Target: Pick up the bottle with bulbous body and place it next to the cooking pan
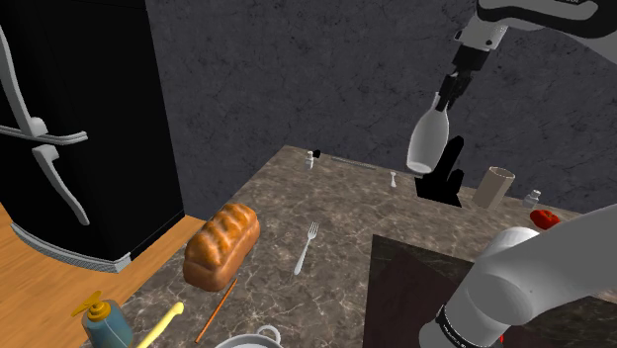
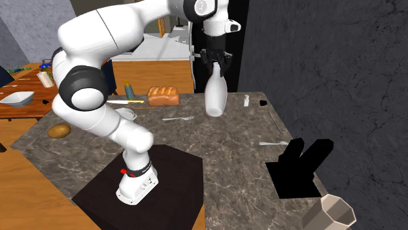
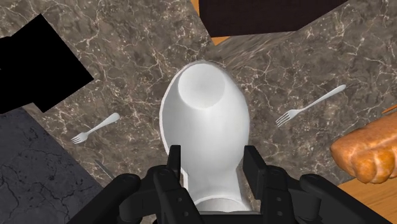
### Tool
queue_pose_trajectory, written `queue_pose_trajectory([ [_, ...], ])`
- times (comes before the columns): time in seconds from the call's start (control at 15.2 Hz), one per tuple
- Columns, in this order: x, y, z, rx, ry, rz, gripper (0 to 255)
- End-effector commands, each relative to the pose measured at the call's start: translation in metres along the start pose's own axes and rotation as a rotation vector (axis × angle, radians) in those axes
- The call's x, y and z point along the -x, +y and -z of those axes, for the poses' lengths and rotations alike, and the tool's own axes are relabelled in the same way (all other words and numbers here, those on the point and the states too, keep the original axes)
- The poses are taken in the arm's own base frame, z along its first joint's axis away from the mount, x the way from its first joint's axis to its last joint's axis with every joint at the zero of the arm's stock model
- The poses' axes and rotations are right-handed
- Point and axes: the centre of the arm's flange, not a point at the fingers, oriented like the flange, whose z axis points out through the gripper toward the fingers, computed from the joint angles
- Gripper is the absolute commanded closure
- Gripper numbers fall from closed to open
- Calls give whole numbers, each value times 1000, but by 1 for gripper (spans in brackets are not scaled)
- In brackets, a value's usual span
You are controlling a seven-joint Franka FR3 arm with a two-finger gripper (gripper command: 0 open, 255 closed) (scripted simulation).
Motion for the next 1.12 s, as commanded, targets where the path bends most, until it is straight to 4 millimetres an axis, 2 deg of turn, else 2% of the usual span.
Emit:
queue_pose_trajectory([
  [0.0,-2,1,10,0,0,0,255],
  [0.4,-5,1,39,0,0,0,255],
  [1.06,45,-121,45,0,0,0,255],
])
